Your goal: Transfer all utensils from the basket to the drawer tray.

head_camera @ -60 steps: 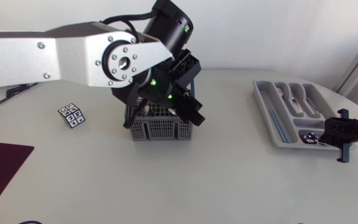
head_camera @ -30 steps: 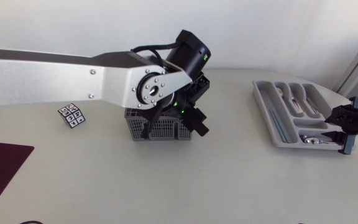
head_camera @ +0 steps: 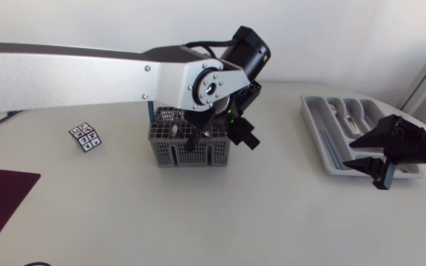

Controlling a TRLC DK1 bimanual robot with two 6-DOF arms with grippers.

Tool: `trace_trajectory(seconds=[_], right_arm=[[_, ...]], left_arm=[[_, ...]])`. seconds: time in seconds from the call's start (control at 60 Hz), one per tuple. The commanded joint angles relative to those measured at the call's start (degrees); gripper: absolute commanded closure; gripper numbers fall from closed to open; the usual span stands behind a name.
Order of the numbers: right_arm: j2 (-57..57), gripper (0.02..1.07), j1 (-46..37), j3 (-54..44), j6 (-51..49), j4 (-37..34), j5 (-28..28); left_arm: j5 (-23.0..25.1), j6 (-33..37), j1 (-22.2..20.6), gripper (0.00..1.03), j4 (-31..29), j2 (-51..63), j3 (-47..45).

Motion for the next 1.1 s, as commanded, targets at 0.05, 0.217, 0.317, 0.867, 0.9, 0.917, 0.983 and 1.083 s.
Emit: trace_trajectory(seconds=[0.05,0.217,0.317,0.867,0.9,0.917,0.983,1.083], right_arm=[[-3.3,0.35,4.1,-2.2,7.4,-0.6,-1.1],[-6.3,0.35,9.2,-3.5,13.5,0.0,-1.3],[-8.1,0.35,12.1,-5.3,16.2,1.2,-1.6],[-11.6,0.35,19.8,-13.8,19.7,7.0,-0.1],[-11.7,0.35,20.1,-13.9,19.7,7.1,0.0],[-11.7,0.35,20.1,-13.9,19.7,7.2,0.2],[-11.7,0.35,20.2,-14.0,19.7,7.5,0.3],[-11.9,0.35,20.3,-14.0,19.8,7.5,0.3]], left_arm=[[-1.3,-2.0,-1.2,0.53,-3.1,3.5,4.2],[-4.5,-2.5,-2.3,0.53,-5.2,5.8,7.0],[-6.0,-2.8,-2.4,0.53,-6.1,7.5,8.0],[-10.5,-3.8,-0.9,0.76,-7.1,11.5,10.6],[-10.6,-3.8,-0.9,0.78,-7.1,11.5,10.6],[-10.7,-3.8,-0.8,0.80,-7.1,11.5,10.6],[-10.8,-3.8,-0.6,0.82,-7.1,11.6,10.6],[-10.8,-3.8,-0.3,0.84,-7.1,12.0,10.6]])
